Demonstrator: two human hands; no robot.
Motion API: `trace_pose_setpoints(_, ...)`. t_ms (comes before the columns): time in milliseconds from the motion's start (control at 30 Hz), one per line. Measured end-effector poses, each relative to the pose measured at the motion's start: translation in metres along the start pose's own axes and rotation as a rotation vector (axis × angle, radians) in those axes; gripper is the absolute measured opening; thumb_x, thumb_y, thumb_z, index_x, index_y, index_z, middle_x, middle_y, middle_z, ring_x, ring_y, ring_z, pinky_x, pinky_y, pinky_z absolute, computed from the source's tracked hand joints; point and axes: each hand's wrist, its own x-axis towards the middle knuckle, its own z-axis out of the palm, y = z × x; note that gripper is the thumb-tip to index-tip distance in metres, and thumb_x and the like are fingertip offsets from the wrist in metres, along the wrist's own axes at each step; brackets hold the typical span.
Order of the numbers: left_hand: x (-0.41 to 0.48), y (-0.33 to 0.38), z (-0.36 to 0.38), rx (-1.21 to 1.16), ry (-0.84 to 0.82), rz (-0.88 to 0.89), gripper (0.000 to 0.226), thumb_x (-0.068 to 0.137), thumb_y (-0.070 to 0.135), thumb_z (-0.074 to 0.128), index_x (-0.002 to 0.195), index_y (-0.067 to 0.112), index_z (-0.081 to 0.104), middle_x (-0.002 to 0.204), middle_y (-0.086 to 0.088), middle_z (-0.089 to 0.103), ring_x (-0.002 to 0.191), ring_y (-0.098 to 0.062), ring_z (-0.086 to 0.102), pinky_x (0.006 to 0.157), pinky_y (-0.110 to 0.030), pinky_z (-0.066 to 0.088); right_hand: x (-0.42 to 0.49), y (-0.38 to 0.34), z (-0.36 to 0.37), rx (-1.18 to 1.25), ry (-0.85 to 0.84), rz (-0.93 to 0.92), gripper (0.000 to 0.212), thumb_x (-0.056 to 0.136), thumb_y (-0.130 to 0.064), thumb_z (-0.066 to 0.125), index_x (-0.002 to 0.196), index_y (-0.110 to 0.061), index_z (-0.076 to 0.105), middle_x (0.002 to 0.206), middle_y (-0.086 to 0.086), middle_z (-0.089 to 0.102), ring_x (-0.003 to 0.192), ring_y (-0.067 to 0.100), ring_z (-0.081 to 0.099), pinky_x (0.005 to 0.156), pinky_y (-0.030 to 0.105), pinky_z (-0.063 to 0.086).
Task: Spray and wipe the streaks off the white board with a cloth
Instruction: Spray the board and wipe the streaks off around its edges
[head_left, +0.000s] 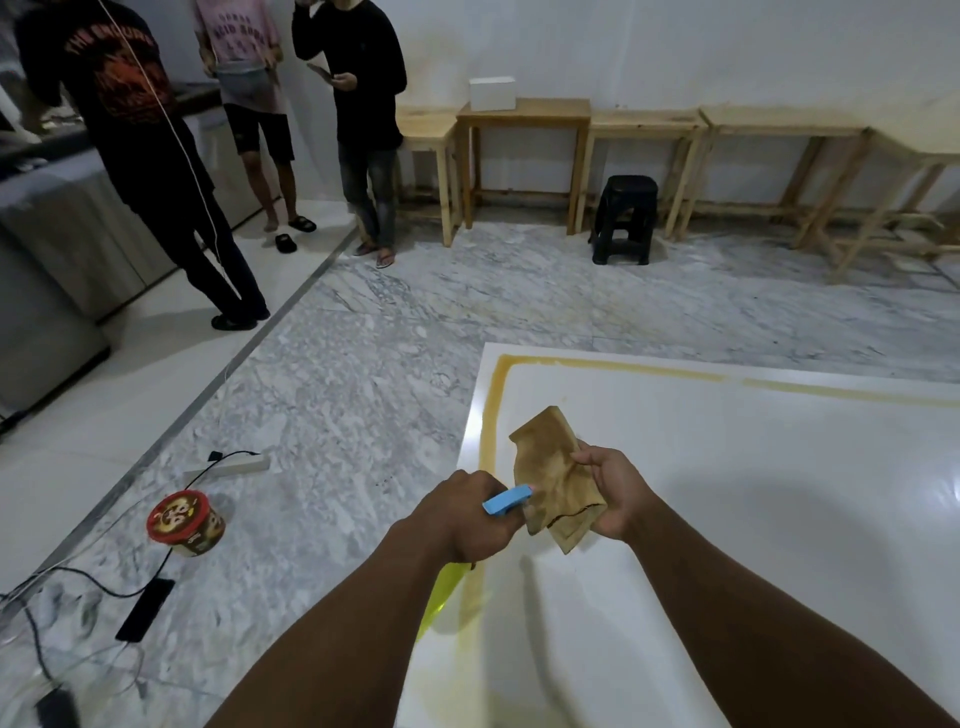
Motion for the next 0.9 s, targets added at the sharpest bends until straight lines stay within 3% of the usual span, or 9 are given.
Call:
trace_pose_setpoints(100,0.022,0.007,-0.008,-0.039,0.005,0.027,0.046,0.099,0.054,0.058,0.086,0.01,0.066,0.07,-0.004,0.062,0.065,-0.023,0.06,0.069,-0.038,0.055,0.013,-0.02,-0.004,0.002,0.006,-0.009,0.045,0.093,-0.01,0.04,0.135,-0.011,0.054,0.128,0.025,0.061,0.105,0.042,0.064,0.09,0.051,0.053)
trace_pose_setpoints(200,0.039,0.007,-0.014,-0.037,0.042,0.05,0.044,0.101,0.053,0.056,0.1,0.012,0.072,0.066,0.004,0.057,0.067,-0.025,0.063,0.071,-0.039,0.056,0.029,-0.028,-0.012,-0.023,0.037,-0.017,0.049,0.091,-0.01,0.041,0.138,-0.011,0.052,0.139,0.026,0.053,0.114,0.042,0.058,0.103,0.055,0.042)
trace_pose_setpoints(400,0.066,-0.004,-0.028,-0.048,0.048,0.056,0.043,0.1,0.053,0.058,0.09,0.015,0.073,0.061,0.001,0.058,0.059,-0.027,0.07,0.066,-0.045,0.064,0.056,-0.033,-0.011,-0.054,0.051,-0.047,0.054,0.087,-0.012,0.046,0.14,-0.009,0.048,0.144,0.03,0.045,0.124,0.049,0.048,0.109,0.062,0.031)
trace_pose_setpoints(467,0.074,-0.014,-0.033,0.005,0.018,0.036,0.043,0.097,0.059,0.057,0.078,0.022,0.068,0.06,0.003,0.056,0.058,-0.023,0.069,0.066,-0.042,0.064,0.064,-0.033,-0.006,-0.061,0.064,-0.051,0.055,0.085,-0.013,0.047,0.14,-0.008,0.048,0.143,0.03,0.046,0.12,0.048,0.05,0.106,0.061,0.034)
trace_pose_setpoints(567,0.086,-0.027,-0.047,0.029,-0.043,0.05,0.048,0.095,0.062,0.056,0.086,0.018,0.072,0.062,0.003,0.058,0.059,-0.022,0.068,0.061,-0.034,0.056,0.08,-0.03,0.0,-0.079,0.136,-0.047,0.056,0.08,-0.013,0.053,0.135,-0.009,0.055,0.14,0.029,0.05,0.12,0.047,0.053,0.105,0.06,0.038)
trace_pose_setpoints(633,0.096,-0.038,-0.056,-0.011,-0.067,0.079,0.047,0.1,0.053,0.057,0.082,0.011,0.066,0.065,-0.002,0.061,0.062,-0.027,0.072,0.063,-0.037,0.06,0.09,-0.03,0.008,-0.115,0.194,-0.026,0.053,0.077,-0.013,0.057,0.13,-0.007,0.06,0.131,0.027,0.058,0.117,0.045,0.057,0.103,0.057,0.042)
trace_pose_setpoints(767,0.122,-0.077,-0.08,-0.124,-0.008,0.088,0.047,0.102,0.046,0.06,0.073,0.009,0.06,0.063,-0.006,0.062,0.057,-0.028,0.073,0.06,-0.033,0.06,0.117,-0.04,0.042,-0.327,0.294,0.025,0.029,0.088,-0.004,0.042,0.095,0.003,0.069,0.084,0.018,0.07,0.076,0.032,0.067,0.07,0.037,0.054)
trace_pose_setpoints(833,0.135,-0.094,-0.09,-0.157,0.029,0.08,0.046,0.101,0.045,0.061,0.068,0.013,0.057,0.059,-0.004,0.061,0.054,-0.026,0.072,0.057,-0.027,0.056,0.13,-0.053,0.057,-0.466,0.321,0.041,0.035,0.088,0.001,0.037,0.082,0.002,0.071,0.079,0.019,0.069,0.074,0.032,0.066,0.069,0.037,0.053)
trace_pose_setpoints(900,0.154,-0.114,-0.101,-0.176,0.039,0.08,0.044,0.101,0.044,0.06,0.074,0.011,0.064,0.058,-0.006,0.061,0.057,-0.025,0.072,0.063,-0.03,0.059,0.157,-0.066,0.069,-0.564,0.42,0.037,0.029,0.085,0.003,0.039,0.086,0.003,0.068,0.084,0.02,0.067,0.075,0.033,0.064,0.068,0.037,0.052)
